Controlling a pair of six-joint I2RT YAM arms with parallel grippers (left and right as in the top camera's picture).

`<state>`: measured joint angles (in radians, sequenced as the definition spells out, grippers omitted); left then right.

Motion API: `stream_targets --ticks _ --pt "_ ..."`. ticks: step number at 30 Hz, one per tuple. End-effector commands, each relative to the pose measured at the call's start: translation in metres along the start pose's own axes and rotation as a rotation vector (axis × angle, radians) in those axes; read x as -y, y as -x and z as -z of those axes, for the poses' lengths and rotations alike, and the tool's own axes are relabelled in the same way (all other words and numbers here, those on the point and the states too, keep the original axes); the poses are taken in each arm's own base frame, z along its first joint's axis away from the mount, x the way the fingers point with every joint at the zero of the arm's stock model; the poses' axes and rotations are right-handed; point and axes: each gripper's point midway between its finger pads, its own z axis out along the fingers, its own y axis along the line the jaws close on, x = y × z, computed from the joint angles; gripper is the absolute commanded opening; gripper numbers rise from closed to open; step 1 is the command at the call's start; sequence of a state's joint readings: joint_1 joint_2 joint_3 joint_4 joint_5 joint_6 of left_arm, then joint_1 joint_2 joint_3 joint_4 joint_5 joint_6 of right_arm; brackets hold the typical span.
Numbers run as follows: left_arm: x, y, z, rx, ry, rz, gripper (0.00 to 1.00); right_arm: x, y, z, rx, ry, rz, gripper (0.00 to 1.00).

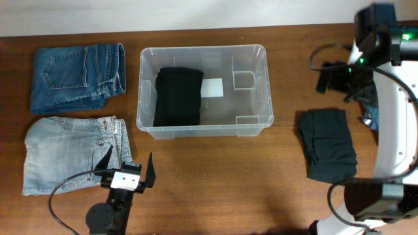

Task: Pack container
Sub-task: 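Move the right gripper back to the second black folded garment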

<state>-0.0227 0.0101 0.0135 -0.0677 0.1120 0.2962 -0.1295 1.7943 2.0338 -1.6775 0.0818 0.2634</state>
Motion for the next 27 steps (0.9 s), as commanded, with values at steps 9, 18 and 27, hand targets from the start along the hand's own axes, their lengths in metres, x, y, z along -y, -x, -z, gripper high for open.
stream_targets --ticks 9,18,27 --pt "-0.002 -0.002 0.000 -0.004 0.009 -0.008 0.99 0.034 -0.025 -0.105 -0.171 -0.045 -0.150 0.10" --pt "-0.002 -0.002 0.000 -0.004 0.009 -0.008 1.00 0.005 -0.072 -0.206 -0.243 0.107 -0.164 0.04" --pt "-0.002 -0.002 0.000 -0.004 0.009 -0.008 0.99 0.004 -0.082 -0.240 -0.199 0.119 -0.163 0.04"
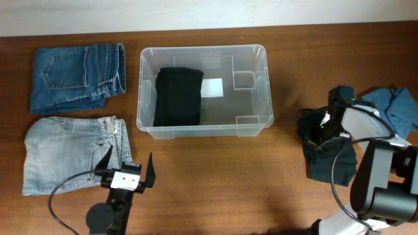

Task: Pack container
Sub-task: 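Move the right gripper back to the second black folded garment, then grasp the second black garment with the right gripper and lift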

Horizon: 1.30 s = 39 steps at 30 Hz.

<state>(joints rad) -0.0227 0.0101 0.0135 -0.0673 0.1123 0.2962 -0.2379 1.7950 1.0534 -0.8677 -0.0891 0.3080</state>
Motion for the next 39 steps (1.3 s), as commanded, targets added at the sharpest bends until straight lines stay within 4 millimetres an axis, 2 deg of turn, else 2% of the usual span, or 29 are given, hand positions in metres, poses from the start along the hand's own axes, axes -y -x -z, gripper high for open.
stream_targets --ticks 1,6,11,15,17,21,24,26,27,28,30,31,32,36,37,39 --pt "-0.002 -0.002 0.000 -0.005 0.009 -0.008 0.99 0.002 0.000 -0.012 0.025 0.015 -0.006 0.04" --pt "-0.002 -0.002 0.000 -0.005 0.009 -0.008 0.99 -0.011 0.019 -0.018 0.111 0.083 0.007 0.04" --pt "-0.002 -0.002 0.000 -0.005 0.009 -0.008 0.99 -0.055 0.055 -0.017 0.229 0.312 0.056 0.04" --pt "-0.002 -0.002 0.000 -0.005 0.009 -0.008 0.99 -0.075 0.084 -0.014 0.326 0.419 0.051 0.04" --pt "-0.002 -0.002 0.000 -0.005 0.009 -0.008 1.00 -0.089 0.098 -0.005 0.373 0.488 0.083 0.04" --pt "-0.002 -0.002 0.000 -0.005 0.009 -0.008 0.99 -0.101 0.117 0.014 0.425 0.528 0.115 0.04" --pt "-0.002 -0.002 0.000 -0.005 0.009 -0.008 0.99 -0.110 0.134 0.045 0.434 0.532 0.127 0.06" --pt "-0.002 -0.002 0.000 -0.005 0.009 -0.008 0.99 -0.114 0.140 0.069 0.427 0.518 0.162 0.29" --pt "-0.002 -0.002 0.000 -0.005 0.009 -0.008 0.99 -0.113 0.143 0.084 0.420 0.489 0.175 0.61" --pt "-0.002 -0.002 0.000 -0.005 0.009 -0.008 0.99 -0.107 0.146 0.096 0.413 0.440 0.162 0.79" --pt "-0.002 -0.002 0.000 -0.005 0.009 -0.008 0.99 -0.070 0.146 0.116 0.384 0.246 0.082 0.95" --pt "-0.002 -0.002 0.000 -0.005 0.009 -0.008 1.00 -0.043 0.143 0.122 0.360 0.150 0.034 0.98" --pt "-0.002 -0.002 0.000 -0.005 0.009 -0.008 0.99 -0.031 0.140 0.122 0.341 0.118 0.011 0.99" --pt "-0.002 -0.002 0.000 -0.005 0.009 -0.008 0.99 0.038 0.111 0.101 0.181 0.063 -0.205 0.99" --pt "-0.002 -0.002 0.000 -0.005 0.009 -0.008 0.99 0.052 0.105 0.091 0.152 0.066 -0.241 0.99" --pt "-0.002 -0.002 0.000 -0.005 0.009 -0.008 0.99 0.057 0.098 0.073 0.122 0.147 -0.220 0.99"
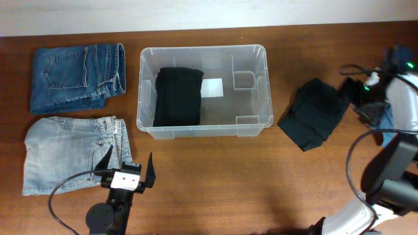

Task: Pack container
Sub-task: 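Grasp the second black garment with the right gripper and lift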

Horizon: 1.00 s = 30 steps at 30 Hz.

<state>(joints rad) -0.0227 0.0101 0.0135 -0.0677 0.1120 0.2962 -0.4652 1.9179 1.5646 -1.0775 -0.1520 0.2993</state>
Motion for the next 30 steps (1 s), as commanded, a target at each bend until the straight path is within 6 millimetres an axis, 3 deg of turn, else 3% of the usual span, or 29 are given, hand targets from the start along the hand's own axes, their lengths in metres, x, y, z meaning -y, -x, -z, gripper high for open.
stream_targets --ticks 1,3,6,14,25,30 --pt "-0.002 -0.002 0.000 -0.004 0.009 -0.008 0.99 0.019 -0.018 -0.025 -0.071 0.093 -0.019 0.98" --pt "-0.002 -0.002 0.000 -0.004 0.009 -0.008 0.99 0.012 -0.023 -0.032 -0.082 0.168 -0.008 0.99" --pt "-0.002 -0.002 0.000 -0.004 0.009 -0.008 0.99 0.010 -0.026 -0.042 -0.074 0.171 0.004 0.99" --pt "-0.002 -0.002 0.000 -0.004 0.009 -0.008 0.99 -0.019 -0.024 -0.055 -0.023 0.142 0.104 0.99" --pt "-0.002 -0.002 0.000 -0.004 0.009 -0.008 0.99 -0.007 -0.027 -0.087 -0.075 0.092 0.069 0.99" --pt "-0.002 -0.002 0.000 -0.004 0.009 -0.008 0.99 -0.008 -0.025 -0.089 -0.066 0.096 0.075 0.99"
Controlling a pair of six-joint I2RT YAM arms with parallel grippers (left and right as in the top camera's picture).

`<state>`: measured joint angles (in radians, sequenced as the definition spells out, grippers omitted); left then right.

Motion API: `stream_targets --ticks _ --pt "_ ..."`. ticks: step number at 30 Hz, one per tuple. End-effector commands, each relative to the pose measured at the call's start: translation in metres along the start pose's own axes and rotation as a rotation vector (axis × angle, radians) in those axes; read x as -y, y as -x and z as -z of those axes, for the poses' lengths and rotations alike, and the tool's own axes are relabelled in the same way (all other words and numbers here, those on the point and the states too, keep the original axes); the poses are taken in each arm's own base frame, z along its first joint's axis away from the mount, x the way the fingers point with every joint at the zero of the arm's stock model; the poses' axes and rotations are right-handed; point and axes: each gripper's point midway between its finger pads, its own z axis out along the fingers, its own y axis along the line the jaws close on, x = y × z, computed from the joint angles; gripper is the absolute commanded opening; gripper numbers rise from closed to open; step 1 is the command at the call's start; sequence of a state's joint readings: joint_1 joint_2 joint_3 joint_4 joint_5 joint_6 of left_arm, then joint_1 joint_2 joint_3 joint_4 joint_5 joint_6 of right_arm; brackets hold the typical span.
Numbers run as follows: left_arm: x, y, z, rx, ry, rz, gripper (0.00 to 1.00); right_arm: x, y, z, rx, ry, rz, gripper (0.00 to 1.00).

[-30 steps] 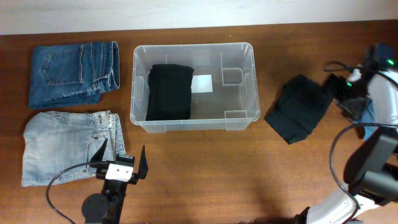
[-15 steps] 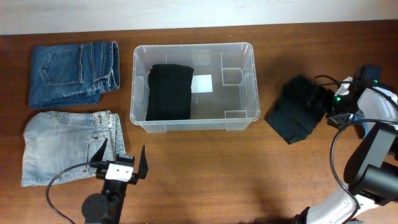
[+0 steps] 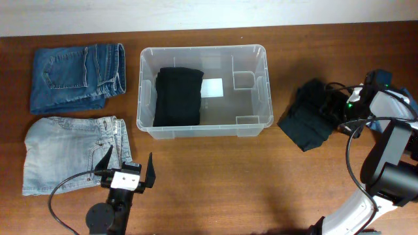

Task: Pack container
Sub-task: 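Grasp the second black garment with the right gripper and lift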

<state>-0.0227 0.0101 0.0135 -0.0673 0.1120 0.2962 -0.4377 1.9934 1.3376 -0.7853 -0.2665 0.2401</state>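
The clear plastic container (image 3: 261,88) stands at the table's middle, with a folded black garment (image 3: 178,96) lying in its left half. To its right, on the wood, a dark grey garment (image 3: 307,117) lies rumpled. My right gripper (image 3: 338,108) is sunk into that cloth's right edge and appears shut on it. My left gripper (image 3: 127,164) rests open at the front left, holding nothing, beside the light jeans (image 3: 65,153).
Folded dark blue jeans (image 3: 78,75) lie at the back left, and the light jeans lie in front of them. The container's right half holds only a white label (image 3: 212,87) and two small moulded pockets (image 3: 243,79). Cables trail along the right arm.
My right gripper has moved a little down and to the left over the dark grey garment, whose right edge now looks more bunched. The garment's place is nearly unchanged. The left arm has not moved.
The dark grey garment first lay flat at the front right with my right arm raised behind it. My right gripper then came down on its upper edge. A moment later the garment had moved up and left, close to the container's right wall, where it still lies.
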Motion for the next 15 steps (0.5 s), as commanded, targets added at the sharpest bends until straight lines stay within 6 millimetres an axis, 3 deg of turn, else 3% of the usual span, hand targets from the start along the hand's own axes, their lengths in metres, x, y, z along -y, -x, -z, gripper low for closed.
stream_targets --ticks 1,6,15 --pt "-0.002 -0.002 0.000 -0.005 0.009 -0.008 0.99 0.005 -0.003 -0.010 -0.016 -0.012 -0.009 0.99" --pt "-0.002 -0.002 0.000 -0.005 0.009 -0.008 0.99 0.001 -0.004 -0.015 -0.022 -0.013 0.005 0.99" --pt "-0.002 -0.002 0.000 -0.005 0.009 -0.008 0.99 -0.003 -0.017 -0.050 -0.091 -0.032 0.023 1.00"
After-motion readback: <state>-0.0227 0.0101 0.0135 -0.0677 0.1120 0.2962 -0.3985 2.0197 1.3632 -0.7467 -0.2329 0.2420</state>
